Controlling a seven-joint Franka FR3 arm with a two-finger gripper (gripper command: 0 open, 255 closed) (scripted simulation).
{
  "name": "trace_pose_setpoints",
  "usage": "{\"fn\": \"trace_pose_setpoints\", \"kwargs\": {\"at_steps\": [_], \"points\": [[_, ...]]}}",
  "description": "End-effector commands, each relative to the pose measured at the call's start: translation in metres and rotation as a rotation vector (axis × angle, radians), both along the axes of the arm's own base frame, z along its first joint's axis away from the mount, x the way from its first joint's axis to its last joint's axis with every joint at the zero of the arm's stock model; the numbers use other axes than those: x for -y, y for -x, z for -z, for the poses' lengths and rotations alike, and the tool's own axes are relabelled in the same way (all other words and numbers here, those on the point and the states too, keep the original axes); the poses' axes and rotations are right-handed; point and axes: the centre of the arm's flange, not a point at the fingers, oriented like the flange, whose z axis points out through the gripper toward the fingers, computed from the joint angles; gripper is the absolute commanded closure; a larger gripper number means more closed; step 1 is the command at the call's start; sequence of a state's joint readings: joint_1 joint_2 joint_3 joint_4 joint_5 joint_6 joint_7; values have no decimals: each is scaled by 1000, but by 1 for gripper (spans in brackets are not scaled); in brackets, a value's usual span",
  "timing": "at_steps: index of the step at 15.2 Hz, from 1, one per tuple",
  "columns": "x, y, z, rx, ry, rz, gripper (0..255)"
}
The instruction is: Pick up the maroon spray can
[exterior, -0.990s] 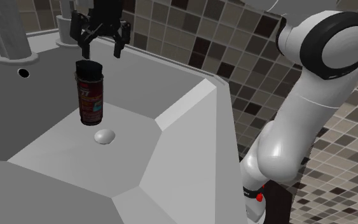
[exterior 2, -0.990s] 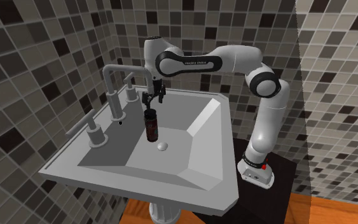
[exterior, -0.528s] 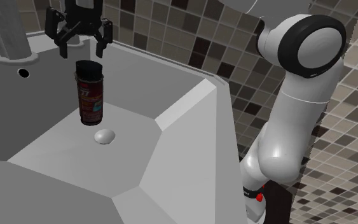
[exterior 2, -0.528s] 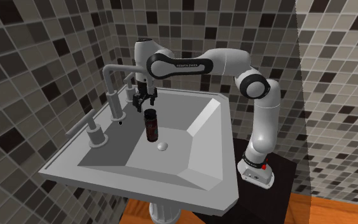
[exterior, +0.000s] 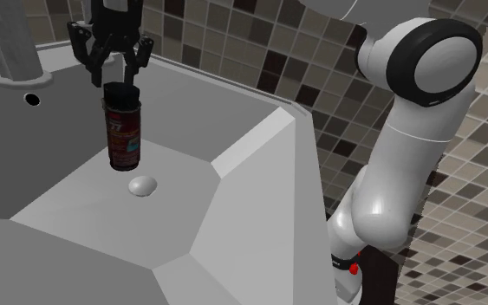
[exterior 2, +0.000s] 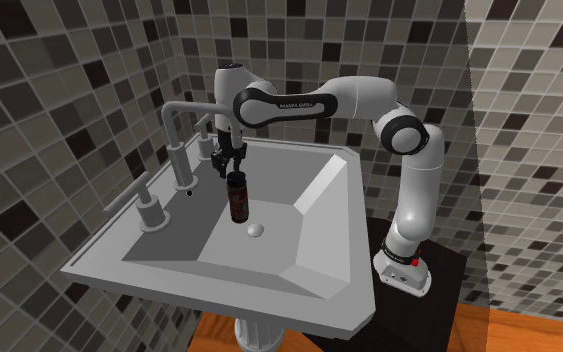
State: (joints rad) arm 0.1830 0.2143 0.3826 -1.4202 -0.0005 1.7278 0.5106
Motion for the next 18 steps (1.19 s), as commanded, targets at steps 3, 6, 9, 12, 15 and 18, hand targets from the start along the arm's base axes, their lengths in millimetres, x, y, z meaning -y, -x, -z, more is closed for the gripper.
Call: {"fn": "trace_pose_setpoints", "kwargs": {"at_steps": [3, 6, 9, 12, 15, 18], "points": [[0, -2, 16, -26, 14, 1, 255], [0, -5, 13, -26, 14, 1, 255], [-2, -5, 10, -27, 14, 1, 255], [-2, -5, -6, -27, 14, 1, 255], [-2, -5, -22, -27, 14, 1, 255], [-2, -5, -38, -27, 14, 1, 255]]}}
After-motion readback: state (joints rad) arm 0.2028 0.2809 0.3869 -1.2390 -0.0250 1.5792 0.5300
